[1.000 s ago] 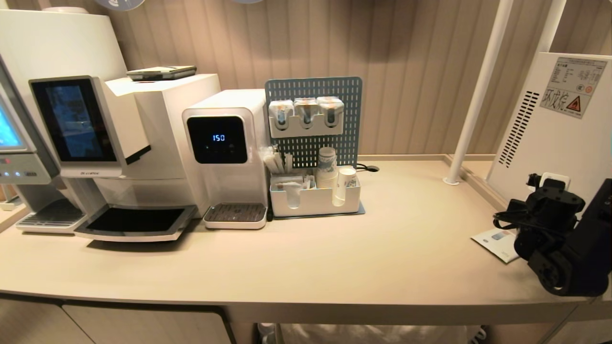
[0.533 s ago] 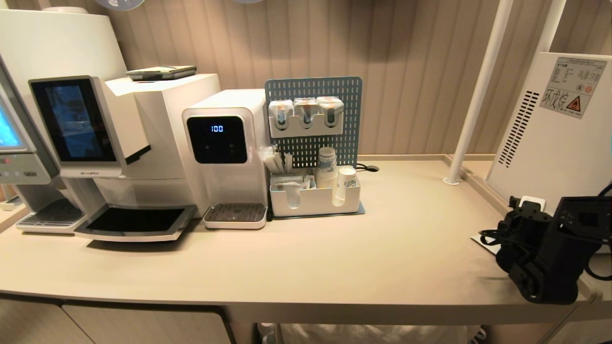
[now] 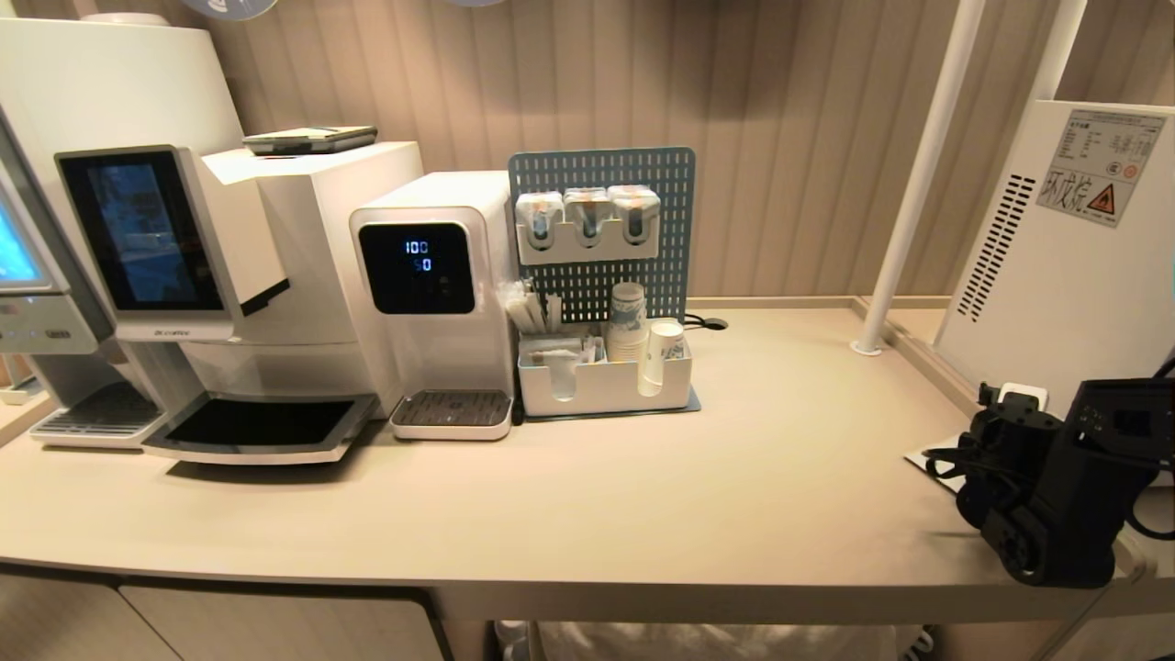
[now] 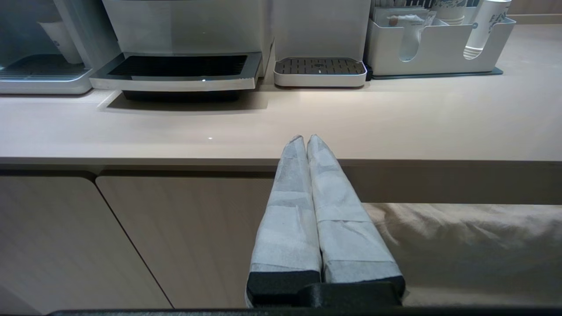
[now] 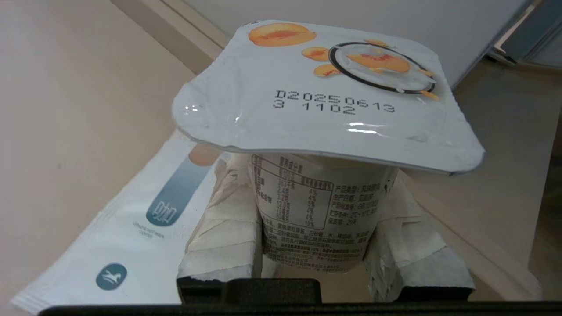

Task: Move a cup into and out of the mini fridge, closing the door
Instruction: Place the yoghurt on the table

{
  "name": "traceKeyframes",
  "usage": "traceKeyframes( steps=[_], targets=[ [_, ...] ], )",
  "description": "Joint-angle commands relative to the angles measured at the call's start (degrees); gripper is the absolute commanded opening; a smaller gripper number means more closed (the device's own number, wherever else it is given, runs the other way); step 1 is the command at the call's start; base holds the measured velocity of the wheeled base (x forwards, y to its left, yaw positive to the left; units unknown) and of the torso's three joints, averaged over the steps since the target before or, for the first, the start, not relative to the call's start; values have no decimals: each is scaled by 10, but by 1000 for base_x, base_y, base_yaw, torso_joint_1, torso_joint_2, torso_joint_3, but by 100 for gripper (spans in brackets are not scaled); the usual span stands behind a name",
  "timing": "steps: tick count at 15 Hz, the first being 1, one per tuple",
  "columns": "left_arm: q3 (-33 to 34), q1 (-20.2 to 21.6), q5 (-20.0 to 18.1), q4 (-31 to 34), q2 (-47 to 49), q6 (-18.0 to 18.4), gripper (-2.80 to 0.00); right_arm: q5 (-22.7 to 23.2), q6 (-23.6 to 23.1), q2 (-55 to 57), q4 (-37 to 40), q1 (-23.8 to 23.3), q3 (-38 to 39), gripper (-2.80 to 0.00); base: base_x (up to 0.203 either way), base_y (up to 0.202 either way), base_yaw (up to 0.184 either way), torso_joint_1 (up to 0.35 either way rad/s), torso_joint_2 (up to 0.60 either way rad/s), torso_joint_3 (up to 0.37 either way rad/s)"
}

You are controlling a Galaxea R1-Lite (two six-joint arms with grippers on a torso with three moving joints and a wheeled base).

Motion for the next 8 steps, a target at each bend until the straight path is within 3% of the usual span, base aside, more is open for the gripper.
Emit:
traceKeyframes(
  steps=[1,6,8],
  targets=[
    [0,0,0,0,-1,1,-280,3,0,-19,20,-4,12,-280,0,0,0,0,0,0],
    [0,0,0,0,-1,1,-280,91,0,-20,63,-25,-9,-280,0,0,0,0,0,0],
    [0,0,0,0,-1,1,-280,112,7,-9,31,-35,-14,-280,0,0,0,0,0,0]
  ],
)
